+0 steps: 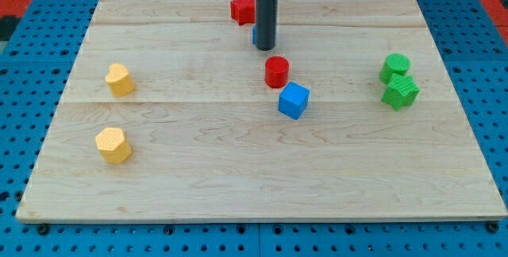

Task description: Place the triangle at the bottom left side of the red star

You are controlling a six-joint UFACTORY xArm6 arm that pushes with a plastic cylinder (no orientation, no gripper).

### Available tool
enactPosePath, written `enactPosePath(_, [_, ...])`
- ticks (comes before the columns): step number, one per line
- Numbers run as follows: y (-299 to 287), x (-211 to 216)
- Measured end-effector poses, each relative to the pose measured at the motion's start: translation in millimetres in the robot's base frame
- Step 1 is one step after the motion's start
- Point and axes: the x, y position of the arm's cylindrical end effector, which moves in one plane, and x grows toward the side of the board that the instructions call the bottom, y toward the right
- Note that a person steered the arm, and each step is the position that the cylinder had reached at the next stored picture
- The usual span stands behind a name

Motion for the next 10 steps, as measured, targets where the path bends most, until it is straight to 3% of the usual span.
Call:
enactPosePath(2, [76, -1])
enactPosePath(5, [76, -30])
enactPosePath(8, [72, -20])
enactPosePath(9, [115, -35])
enactPosePath(10, [98, -50])
